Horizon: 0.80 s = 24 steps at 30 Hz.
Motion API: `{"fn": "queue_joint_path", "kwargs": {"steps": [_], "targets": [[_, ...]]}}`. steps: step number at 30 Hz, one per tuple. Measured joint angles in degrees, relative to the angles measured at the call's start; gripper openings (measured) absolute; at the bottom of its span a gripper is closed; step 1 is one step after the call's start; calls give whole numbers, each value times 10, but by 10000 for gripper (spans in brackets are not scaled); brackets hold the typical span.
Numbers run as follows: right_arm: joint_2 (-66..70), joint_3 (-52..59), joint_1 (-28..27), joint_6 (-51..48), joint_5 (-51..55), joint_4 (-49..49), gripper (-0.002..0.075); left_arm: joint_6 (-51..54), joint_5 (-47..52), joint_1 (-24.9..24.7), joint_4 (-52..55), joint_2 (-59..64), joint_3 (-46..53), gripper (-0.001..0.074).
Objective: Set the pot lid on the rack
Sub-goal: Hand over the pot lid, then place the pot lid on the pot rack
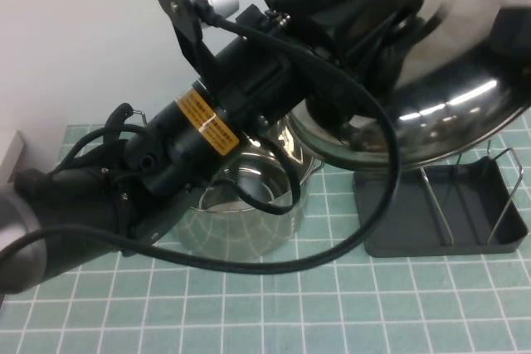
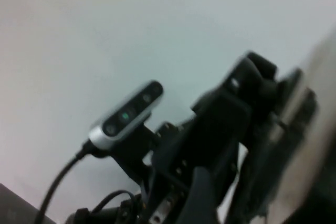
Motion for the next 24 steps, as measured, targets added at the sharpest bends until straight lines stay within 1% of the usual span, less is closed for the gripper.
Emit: {"fn": "queue_joint_path", "kwargs": {"steps": [2,4,9,10,14,16,18,21,22,24], "targets": [[0,-19,0,0,0,0,554,3,0,-5,0,0,0,335],[0,-35,0,-1,-2,0,471,4,-5,-6,-1,0,0,335],[0,-45,1,-30,-5,2,144,5,-6,-6,0,0,-1,335],[0,-45,2,-33,4,5,112,4,-3,-6,1,0,-1,337],[0,-46,2,-48,9,6,104,1,1,-6,15,0,-1,337],[0,-46,2,-53,11,6,102,2,4,-6,22,0,-1,358],[0,-46,2,-59,9,5,70,5,9,-6,33,0,-1,445],[0,-46,2,-76,-14,0,71,8,4,-6,42,0,-1,582],[0,-46,2,-82,-28,0,71,8,0,-6,44,-1,-1,611],[0,-46,2,-97,-56,-2,71,6,-6,1,54,-8,-1,636]]}}
